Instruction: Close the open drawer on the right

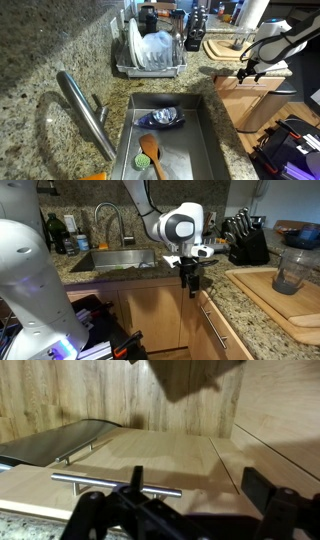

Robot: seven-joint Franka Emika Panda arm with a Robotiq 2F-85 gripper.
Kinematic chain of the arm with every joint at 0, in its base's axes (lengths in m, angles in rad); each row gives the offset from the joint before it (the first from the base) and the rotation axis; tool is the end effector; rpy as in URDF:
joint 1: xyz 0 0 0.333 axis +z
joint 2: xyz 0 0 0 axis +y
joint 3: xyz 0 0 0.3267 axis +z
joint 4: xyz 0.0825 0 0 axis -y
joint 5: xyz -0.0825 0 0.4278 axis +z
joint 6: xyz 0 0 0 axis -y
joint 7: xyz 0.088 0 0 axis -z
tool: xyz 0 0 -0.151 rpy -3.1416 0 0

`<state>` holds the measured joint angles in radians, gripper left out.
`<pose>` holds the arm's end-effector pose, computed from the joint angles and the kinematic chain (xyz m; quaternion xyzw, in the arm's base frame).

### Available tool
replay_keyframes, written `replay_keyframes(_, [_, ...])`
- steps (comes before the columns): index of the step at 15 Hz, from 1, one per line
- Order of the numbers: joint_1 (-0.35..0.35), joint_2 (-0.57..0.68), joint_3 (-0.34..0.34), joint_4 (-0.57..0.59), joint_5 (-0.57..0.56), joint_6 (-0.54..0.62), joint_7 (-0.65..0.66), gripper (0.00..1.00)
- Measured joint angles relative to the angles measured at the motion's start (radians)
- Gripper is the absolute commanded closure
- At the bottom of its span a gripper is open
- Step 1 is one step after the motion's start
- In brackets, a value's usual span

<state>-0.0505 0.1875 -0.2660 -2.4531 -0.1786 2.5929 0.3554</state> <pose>0.4746 -0.1631 0.1515 0.9646 -0.2534 -0.0209 0.0698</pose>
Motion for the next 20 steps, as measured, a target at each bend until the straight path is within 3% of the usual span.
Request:
replay_keyframes(5, [0.001,0.061,-0.003,0.003,-0.051,0.071,0.074,0.0])
replay_keyframes(10, [0.046,0.163,-0.089,0.002,-0.194,0.479,0.227,0.0])
replay_keyframes(12, [0.103,0.216,-0.164,0.002,-0.183,0.61,0.246,0.0])
replay_keyframes(17, [0.141,0.236,-0.164,0.002,0.044,0.616,0.082,0.0])
replay_keyframes(20, [0.198,0.242,-0.203,0.001,0.143,0.6,0.019,0.0])
